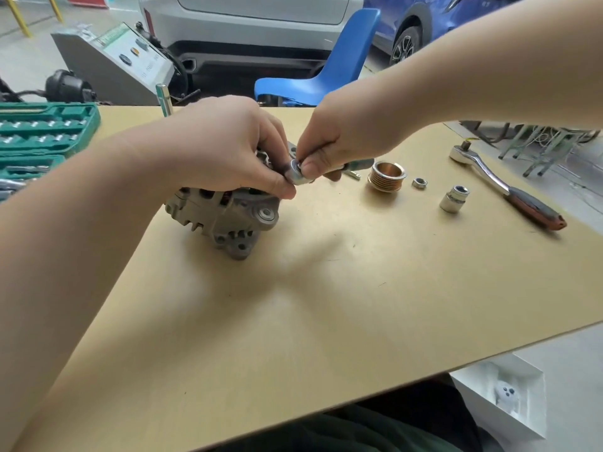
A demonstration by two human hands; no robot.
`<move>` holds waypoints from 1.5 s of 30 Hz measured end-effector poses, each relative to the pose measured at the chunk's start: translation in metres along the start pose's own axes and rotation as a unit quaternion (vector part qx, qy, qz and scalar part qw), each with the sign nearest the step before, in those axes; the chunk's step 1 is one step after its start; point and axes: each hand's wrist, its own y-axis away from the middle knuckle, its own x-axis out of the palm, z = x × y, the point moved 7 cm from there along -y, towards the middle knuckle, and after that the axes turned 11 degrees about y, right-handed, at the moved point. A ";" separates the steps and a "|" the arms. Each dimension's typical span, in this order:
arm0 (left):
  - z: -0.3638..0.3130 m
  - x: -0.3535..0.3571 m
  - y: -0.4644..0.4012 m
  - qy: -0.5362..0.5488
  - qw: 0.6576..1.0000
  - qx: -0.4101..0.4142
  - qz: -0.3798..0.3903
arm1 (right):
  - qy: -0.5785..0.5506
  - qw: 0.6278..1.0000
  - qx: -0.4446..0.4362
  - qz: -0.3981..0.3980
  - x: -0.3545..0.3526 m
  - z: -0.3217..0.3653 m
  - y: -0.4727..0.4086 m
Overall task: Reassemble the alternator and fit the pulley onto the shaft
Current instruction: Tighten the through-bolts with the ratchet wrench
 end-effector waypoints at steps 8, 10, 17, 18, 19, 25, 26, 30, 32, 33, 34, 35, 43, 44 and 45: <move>-0.004 0.000 -0.001 0.017 1.000 -0.007 -0.009 | -0.551 0.808 0.059 0.201 0.050 0.018 0.012; -0.004 0.000 0.000 0.007 1.000 0.000 -0.005 | -0.397 0.900 0.045 0.175 0.039 0.008 0.006; -0.002 -0.001 0.000 -0.001 1.000 -0.007 -0.016 | 0.113 0.992 -0.058 -0.017 -0.011 0.005 -0.008; -0.001 -0.001 0.000 0.005 1.000 -0.013 -0.023 | 0.070 0.997 -0.042 -0.010 -0.006 0.001 -0.007; -0.001 -0.001 0.000 0.012 0.999 -0.019 -0.027 | -0.025 0.999 -0.014 0.022 0.005 -0.005 -0.005; -0.005 0.000 0.000 0.009 1.000 -0.002 -0.011 | -0.493 0.851 0.069 0.170 0.051 0.012 0.010; -0.006 0.000 0.000 0.006 1.000 0.002 -0.008 | -0.421 0.892 0.058 0.154 0.046 0.009 0.008; -0.007 0.000 0.001 -0.006 1.000 0.017 0.001 | 0.152 0.986 -0.047 -0.044 -0.007 0.007 0.001; -0.006 0.000 0.002 -0.010 1.000 0.015 0.001 | 0.234 0.966 -0.082 -0.074 -0.017 0.014 0.000; -0.005 0.000 0.002 -0.012 1.000 0.010 -0.006 | 0.218 0.971 -0.080 -0.062 -0.016 0.013 -0.001; -0.003 -0.001 0.001 -0.012 1.000 0.002 -0.014 | 0.166 0.983 -0.062 -0.043 -0.012 0.010 -0.002; -0.001 -0.001 0.000 -0.008 1.000 -0.007 -0.023 | 0.080 0.996 -0.036 -0.013 -0.005 0.005 -0.003; -0.005 0.000 0.000 0.012 1.000 -0.002 -0.005 | -0.425 0.890 0.075 0.145 0.044 0.012 0.010; -0.004 0.000 0.000 0.005 1.000 -0.004 -0.004 | -0.300 0.946 0.061 0.108 0.033 0.007 0.009; -0.003 0.000 0.000 -0.002 1.000 -0.005 -0.005 | -0.140 0.988 0.038 0.060 0.018 0.005 0.007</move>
